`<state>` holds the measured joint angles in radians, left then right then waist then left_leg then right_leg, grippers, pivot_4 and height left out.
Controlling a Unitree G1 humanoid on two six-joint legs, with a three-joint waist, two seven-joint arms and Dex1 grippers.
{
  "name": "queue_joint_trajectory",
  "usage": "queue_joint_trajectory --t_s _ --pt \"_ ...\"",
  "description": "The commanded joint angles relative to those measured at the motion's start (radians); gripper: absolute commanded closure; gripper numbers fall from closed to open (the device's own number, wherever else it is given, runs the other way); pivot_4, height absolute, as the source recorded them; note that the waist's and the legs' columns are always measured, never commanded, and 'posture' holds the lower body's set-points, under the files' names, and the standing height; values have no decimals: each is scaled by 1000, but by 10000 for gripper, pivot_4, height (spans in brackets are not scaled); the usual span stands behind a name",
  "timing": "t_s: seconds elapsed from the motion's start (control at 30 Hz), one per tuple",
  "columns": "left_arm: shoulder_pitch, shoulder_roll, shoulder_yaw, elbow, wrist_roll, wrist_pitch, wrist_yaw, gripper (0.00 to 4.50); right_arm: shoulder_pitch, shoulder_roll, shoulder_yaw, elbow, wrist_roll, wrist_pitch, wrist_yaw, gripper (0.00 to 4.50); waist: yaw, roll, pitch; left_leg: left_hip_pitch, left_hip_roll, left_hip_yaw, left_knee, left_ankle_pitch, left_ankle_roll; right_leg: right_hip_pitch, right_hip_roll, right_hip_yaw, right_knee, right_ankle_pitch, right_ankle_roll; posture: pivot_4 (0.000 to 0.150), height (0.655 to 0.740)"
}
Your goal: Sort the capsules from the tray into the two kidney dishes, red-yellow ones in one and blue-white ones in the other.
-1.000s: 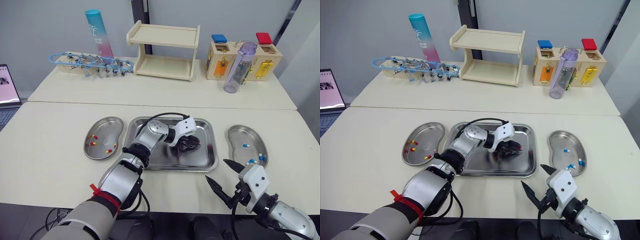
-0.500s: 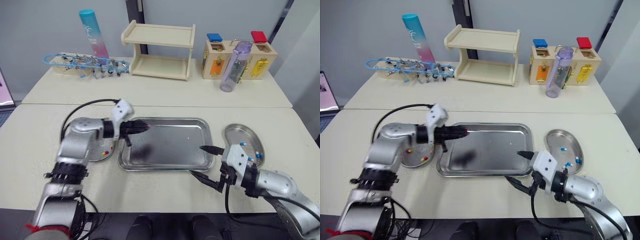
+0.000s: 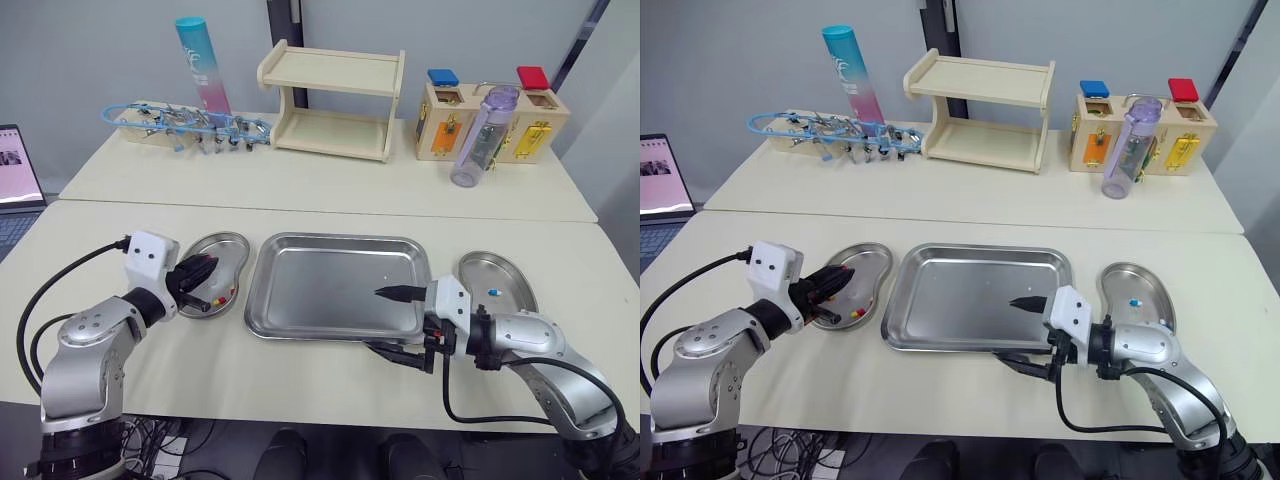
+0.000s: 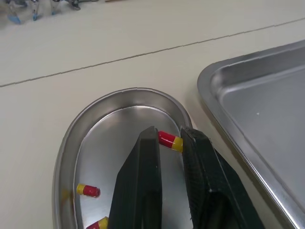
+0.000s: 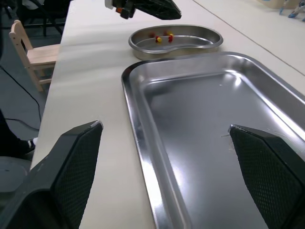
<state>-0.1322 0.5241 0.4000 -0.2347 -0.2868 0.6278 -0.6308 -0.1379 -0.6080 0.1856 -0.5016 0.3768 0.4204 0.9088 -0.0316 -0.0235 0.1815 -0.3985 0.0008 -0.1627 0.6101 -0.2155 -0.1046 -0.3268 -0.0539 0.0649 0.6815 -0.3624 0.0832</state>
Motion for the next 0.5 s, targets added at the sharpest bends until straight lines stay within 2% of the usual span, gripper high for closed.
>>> queue_joint_trajectory --t_s 0.03,0.3,0.5 --pt "-13 16 30 9 -26 -49 16 25911 -4 1 -12 -25 16 -18 4 0 0 0 0 0 0 0 0 0 0 0 0 0 0 0 0 1500 7400" --pt "-21 29 22 50 -34 -121 38 266 13 1 -19 -28 -1 -37 -8 0 0 0 0 0 0 0 0 0 0 0 0 0 0 0 0 1500 7400" --pt "-6 68 106 3 -140 -125 -12 266 26 -21 -61 -45 8 -44 -24 0 0 0 0 0 0 0 0 0 0 0 0 0 0 0 0 1500 7400"
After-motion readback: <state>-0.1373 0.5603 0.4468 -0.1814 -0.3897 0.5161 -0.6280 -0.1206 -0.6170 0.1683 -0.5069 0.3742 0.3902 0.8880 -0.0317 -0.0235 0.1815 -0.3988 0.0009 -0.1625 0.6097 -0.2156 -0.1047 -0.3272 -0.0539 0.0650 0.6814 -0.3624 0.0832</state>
